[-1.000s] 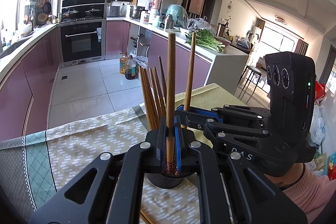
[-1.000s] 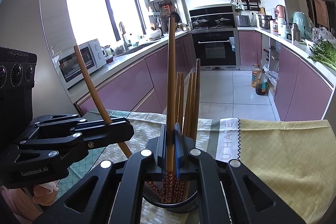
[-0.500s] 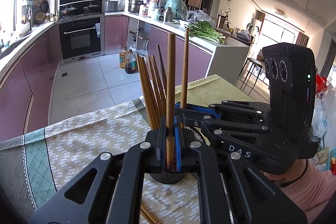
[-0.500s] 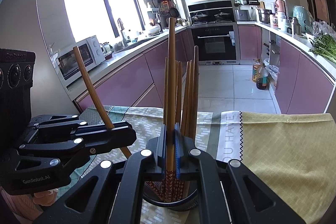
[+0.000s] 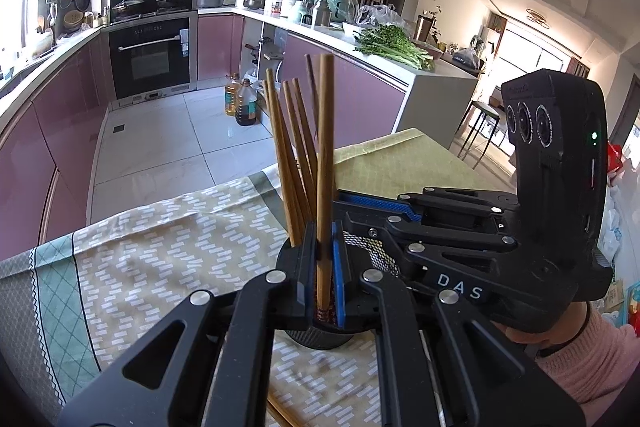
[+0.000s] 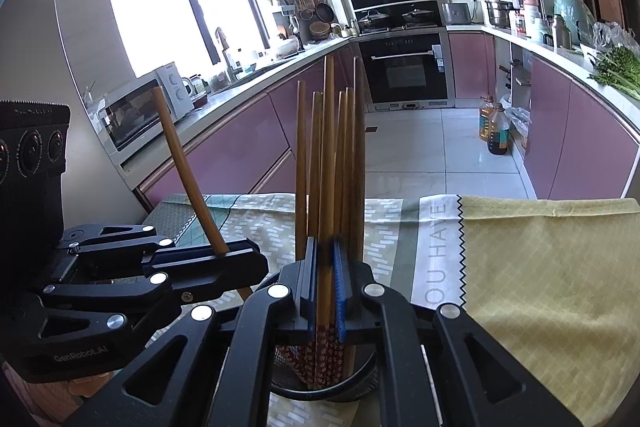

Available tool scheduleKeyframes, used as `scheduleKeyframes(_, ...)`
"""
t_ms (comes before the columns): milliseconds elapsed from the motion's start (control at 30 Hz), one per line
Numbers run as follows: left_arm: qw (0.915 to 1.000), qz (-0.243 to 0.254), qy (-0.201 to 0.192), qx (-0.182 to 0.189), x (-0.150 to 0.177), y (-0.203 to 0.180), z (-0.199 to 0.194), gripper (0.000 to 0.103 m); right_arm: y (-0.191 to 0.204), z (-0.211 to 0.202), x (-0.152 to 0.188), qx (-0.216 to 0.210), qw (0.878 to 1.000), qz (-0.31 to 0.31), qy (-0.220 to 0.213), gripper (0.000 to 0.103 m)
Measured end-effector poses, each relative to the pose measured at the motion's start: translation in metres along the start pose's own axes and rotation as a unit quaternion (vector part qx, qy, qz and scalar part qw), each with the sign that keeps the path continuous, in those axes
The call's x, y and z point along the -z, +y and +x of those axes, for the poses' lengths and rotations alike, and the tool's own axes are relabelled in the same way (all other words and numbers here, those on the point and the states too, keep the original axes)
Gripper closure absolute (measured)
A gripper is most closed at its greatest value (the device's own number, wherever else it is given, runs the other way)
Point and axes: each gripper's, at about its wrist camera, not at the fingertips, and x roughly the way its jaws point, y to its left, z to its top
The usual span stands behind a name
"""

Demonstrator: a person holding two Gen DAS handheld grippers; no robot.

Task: Organize utensils
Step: 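Open both tools and move them down to the chopsticks on the cloth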

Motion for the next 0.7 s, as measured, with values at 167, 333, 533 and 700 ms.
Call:
scheduleKeyframes(167,0.9999,-0.012,0.004,0.0,0.008,0.009,0.006,0.094,-0.005,-0.002,0.005,0.003,1.0,0.009,0.002,0.095)
scheduleKeyframes(333,0.9999,-0.013,-0.003,-0.007,0.02,0.014,0.0,0.091,-0.002,-0.012,0.013,0.001,1.0,0.005,-0.001,0.086)
scheduleKeyframes(533,0.9988,-0.029,-0.013,-0.036,0.049,0.029,-0.021,0.08,0.018,-0.039,0.03,-0.041,0.999,-0.029,-0.002,0.072)
scheduleKeyframes(700,0.9961,-0.054,-0.004,-0.07,0.084,0.048,-0.036,0.071,0.045,-0.041,0.054,-0.077,0.995,-0.065,0.026,0.058)
